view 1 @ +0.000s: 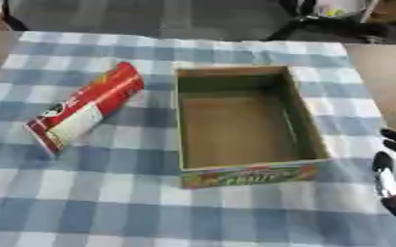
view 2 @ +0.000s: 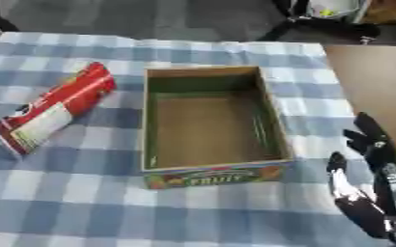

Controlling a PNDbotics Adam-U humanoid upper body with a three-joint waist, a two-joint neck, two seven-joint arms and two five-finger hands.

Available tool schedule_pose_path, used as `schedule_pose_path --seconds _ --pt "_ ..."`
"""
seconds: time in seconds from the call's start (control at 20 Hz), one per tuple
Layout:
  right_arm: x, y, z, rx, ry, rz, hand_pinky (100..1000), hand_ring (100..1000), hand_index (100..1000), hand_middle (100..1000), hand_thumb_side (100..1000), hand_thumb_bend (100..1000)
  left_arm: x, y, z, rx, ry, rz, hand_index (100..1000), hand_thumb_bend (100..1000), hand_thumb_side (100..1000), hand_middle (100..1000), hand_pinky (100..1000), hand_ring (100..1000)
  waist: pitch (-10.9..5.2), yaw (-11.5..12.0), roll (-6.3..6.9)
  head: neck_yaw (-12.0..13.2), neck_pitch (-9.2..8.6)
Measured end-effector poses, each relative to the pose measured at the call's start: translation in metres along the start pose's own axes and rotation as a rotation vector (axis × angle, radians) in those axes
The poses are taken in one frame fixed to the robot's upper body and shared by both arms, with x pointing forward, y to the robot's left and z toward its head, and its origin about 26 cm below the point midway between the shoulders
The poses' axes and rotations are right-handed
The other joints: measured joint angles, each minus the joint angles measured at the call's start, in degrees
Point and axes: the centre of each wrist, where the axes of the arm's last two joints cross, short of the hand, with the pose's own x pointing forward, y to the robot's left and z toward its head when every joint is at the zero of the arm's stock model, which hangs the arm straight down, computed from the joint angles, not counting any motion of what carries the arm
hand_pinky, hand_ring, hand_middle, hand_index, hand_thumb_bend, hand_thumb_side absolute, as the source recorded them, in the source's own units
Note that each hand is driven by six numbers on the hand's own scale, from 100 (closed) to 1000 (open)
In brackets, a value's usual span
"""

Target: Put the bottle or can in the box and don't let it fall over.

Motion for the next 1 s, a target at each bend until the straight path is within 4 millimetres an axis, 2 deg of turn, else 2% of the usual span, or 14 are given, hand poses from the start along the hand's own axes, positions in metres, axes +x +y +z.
schedule_pose_path --seconds 0.65,1.0 --pt "-0.001 0.000 0.002 0.000 -0.002 -0.001 867 879 947 1000 470 100 -0.039 0.005 -0.011 -0.019 0.038 0.251 716 209 803 805 580 588 0.00 -0.3 -0.01 -0.1 -0.14" --pt "-0.001 0.000 0.002 0.001 -0.001 -0.001 867 878 947 1000 470 100 -0.054 0.016 -0.019 -0.008 0.027 0.315 708 148 714 786 611 603 0.00 -0.3 -0.01 0.1 -0.02"
